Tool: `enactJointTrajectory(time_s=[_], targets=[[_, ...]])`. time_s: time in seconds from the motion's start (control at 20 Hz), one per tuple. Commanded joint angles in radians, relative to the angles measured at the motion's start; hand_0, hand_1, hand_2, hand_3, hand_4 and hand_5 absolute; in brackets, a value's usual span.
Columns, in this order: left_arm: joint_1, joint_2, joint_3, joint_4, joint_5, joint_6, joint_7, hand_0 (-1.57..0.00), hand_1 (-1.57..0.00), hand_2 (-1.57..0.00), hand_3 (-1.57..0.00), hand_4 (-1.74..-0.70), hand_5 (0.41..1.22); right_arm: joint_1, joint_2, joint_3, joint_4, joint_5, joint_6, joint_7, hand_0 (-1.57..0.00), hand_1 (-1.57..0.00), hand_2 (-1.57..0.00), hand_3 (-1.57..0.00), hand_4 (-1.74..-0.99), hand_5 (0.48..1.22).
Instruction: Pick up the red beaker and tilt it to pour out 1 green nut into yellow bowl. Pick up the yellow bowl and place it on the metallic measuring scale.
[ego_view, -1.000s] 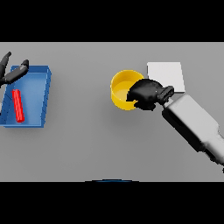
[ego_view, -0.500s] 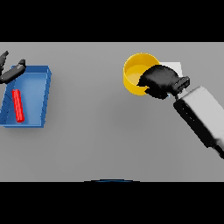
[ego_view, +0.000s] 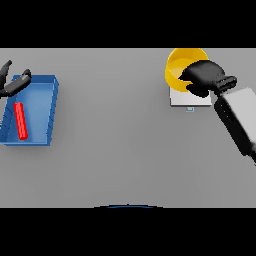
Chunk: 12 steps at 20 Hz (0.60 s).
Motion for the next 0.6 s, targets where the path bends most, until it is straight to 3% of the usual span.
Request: enactJointTrajectory(time_s=[0.0,0.3,0.55], targets=[[0.0,0.002,-0.002,-0.008,0.0,-0.003,0.011,0.0,0.0,0.0,0.0,-0.86,0.768,-0.006,0.0,-0.005,0.038,0.001,-0.014,-0.014,-1.57,-1.57,-1.53,-1.16,-1.741,1.221],[-0.008,0.001,-0.014,-0.003,-0.021,0.006,0.025,0.0,0.0,0.0,0.0,-0.86,0.802,-0.023,0.025,-0.019,0.202,0.005,-0.091,-0.06,-1.57,-1.57,-1.41,-1.32,-1.741,1.221],[0.009,0.0,-0.014,-0.018,-0.017,0.008,0.038,0.0,0.0,0.0,0.0,-0.85,0.802,-0.031,0.04,-0.022,0.263,0.003,-0.11,-0.059,-1.57,-1.57,-1.38,-1.39,-1.741,1.221]])
